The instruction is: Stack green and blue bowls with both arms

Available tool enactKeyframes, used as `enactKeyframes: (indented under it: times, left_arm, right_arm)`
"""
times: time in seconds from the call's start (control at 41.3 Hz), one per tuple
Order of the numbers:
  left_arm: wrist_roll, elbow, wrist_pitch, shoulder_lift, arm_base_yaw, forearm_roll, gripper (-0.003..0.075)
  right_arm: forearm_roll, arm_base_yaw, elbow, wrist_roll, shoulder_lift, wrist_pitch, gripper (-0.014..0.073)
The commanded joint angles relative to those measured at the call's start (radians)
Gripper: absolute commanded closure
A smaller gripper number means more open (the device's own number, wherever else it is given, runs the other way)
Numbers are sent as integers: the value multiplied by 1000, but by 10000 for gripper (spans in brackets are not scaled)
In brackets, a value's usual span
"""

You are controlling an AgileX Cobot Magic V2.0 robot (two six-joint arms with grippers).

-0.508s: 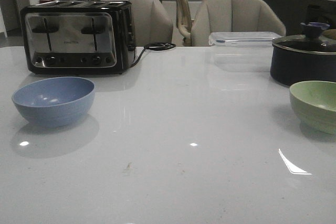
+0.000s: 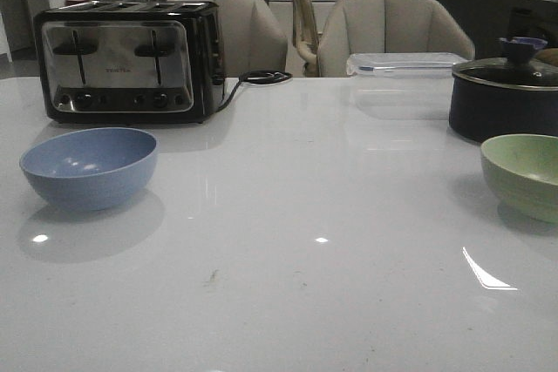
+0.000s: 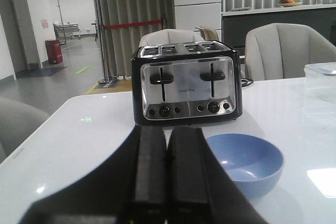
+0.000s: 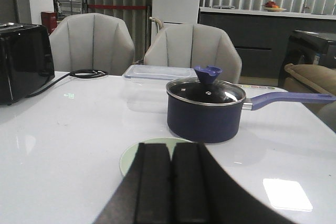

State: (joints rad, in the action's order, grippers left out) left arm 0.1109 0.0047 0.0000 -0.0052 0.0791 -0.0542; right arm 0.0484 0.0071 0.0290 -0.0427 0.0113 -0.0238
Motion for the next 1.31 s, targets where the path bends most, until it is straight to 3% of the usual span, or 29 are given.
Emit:
enactKeyframes:
  times: [0.0, 0.194, 0.339, 0.435, 0.532, 0.798, 1.016, 1.282]
  left_arm:
    - [-6, 6, -95, -16, 6, -6, 622]
    - [-6, 6, -100, -16, 6, -6, 622]
    - [-6, 2, -190, -16, 6, -6, 622]
    - [-6, -32, -251, -16, 6, -6, 622]
    - [-6, -111, -221, -14, 6, -6, 622]
    - [-6, -423, 57, 10, 6, -6, 622]
    - [-6, -635, 249, 156, 6, -6, 622]
    - [-6, -712, 472, 360, 6, -6, 622]
  right_arm:
    - [13, -5, -6, 5, 18, -95, 554]
    - [13, -5, -6, 5, 18, -100, 554]
    - [13, -5, -21, 5, 18, -143, 554]
    - [13, -5, -83, 5, 18, -131, 554]
    - [13, -5, -174, 5, 18, -58, 554]
    - [13, -5, -470, 5, -104, 246, 554]
    - [13, -5, -673, 5, -298, 446, 554]
    - [13, -5, -721, 5, -522, 565, 554]
